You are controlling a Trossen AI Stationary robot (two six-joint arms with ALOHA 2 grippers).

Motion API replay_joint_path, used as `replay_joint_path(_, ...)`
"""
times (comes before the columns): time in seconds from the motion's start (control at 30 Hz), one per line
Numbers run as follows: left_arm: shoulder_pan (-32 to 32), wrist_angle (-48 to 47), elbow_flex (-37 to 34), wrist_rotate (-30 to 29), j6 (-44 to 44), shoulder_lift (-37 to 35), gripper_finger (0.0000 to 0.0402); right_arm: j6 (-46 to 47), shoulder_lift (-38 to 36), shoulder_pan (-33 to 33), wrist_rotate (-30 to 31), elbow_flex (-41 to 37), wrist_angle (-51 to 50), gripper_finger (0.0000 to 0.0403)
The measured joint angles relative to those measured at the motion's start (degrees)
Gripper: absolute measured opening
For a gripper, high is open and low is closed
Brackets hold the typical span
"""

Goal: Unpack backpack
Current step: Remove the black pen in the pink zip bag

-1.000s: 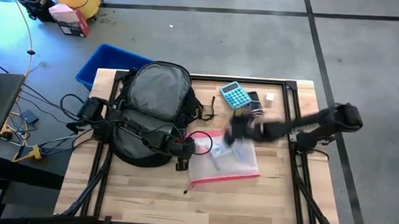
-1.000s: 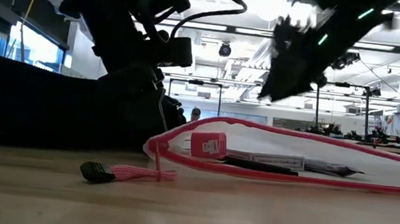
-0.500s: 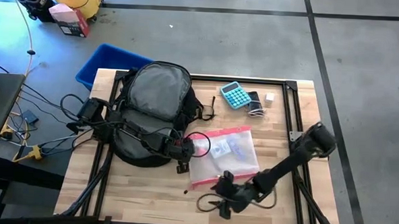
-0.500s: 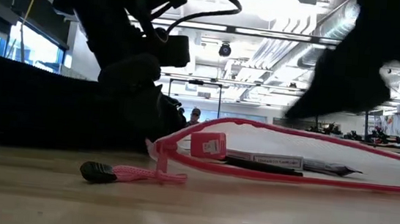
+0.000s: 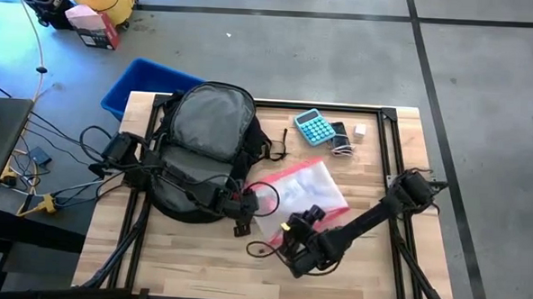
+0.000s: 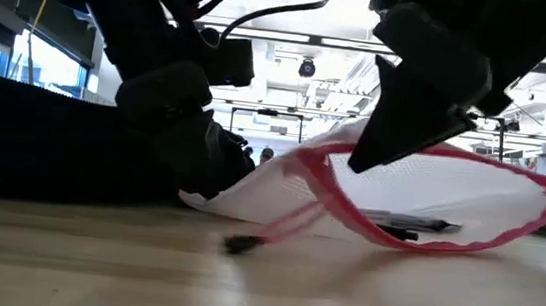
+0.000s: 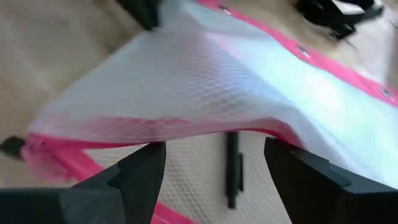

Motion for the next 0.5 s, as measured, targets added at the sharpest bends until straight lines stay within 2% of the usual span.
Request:
replay_joint_path(0.17, -0.32, -0.16, 0.0, 0.14, -0.02, 0.0, 0.0009, -0.64, 0.0, -3.97, -3.63, -2.91, -1.17, 0.0259)
replay_joint_path(0.33, -0.43, -0.33, -0.02, 0.2, 0.02, 0.0, 0.0009, -5.56, -0.04, -7.51, -6.22, -6.8, -0.53, 0.0259)
replay_joint_path(0.5, -0.49, -0.55, -0.02, 0.1, 0.86, 0.0, 0.0009, -10.32, -3.58, -9.15, -7.6, -10.95, 6.01, 0.0259)
